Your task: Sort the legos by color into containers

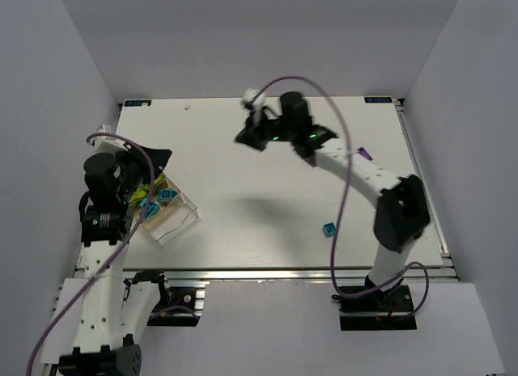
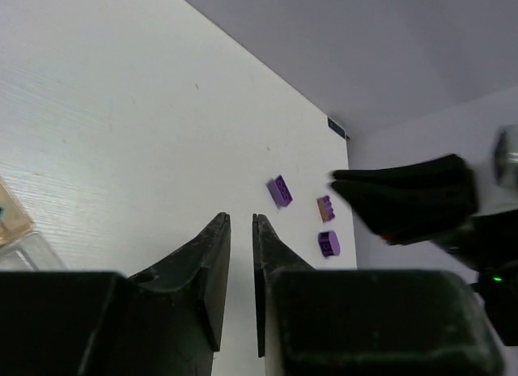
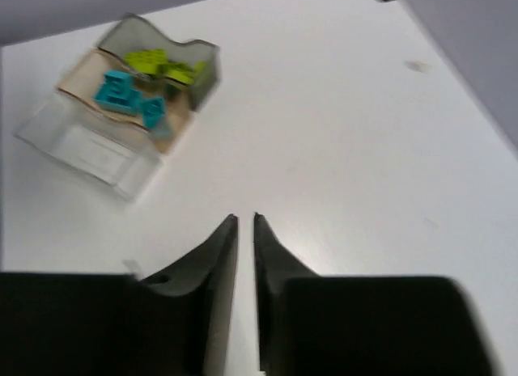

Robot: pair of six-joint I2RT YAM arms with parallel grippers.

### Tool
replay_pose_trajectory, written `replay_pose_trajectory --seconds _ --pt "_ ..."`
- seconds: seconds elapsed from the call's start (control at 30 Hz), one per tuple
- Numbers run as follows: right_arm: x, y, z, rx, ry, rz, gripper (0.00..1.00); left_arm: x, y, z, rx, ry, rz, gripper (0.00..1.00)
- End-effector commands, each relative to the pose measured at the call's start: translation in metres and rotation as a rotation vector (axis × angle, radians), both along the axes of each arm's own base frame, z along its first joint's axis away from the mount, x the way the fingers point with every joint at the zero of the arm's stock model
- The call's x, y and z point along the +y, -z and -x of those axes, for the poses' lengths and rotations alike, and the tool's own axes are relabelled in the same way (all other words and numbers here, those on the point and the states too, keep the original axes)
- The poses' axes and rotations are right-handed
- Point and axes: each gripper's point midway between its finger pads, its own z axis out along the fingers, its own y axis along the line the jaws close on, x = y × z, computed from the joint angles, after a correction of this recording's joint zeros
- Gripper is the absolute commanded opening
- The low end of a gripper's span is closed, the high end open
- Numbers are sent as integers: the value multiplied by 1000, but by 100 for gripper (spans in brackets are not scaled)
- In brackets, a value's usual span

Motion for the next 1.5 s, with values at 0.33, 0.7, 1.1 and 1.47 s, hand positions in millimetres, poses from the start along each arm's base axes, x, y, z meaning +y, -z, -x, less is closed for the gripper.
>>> replay_pose_trajectory --seconds 0.33,0.7,1.1,1.47 --pt "-254 96 56 265 452 442 82 -113 64 -43 198 295 -152 92" --pt "-302 172 96 478 617 665 72 -95 62 -43 167 211 -189 98" --pt "-304 217 118 694 542 874 60 -74 66 -24 173 126 -186 98" --pt "-303 236 133 780 528 933 63 -73 66 -25 173 127 -205 98"
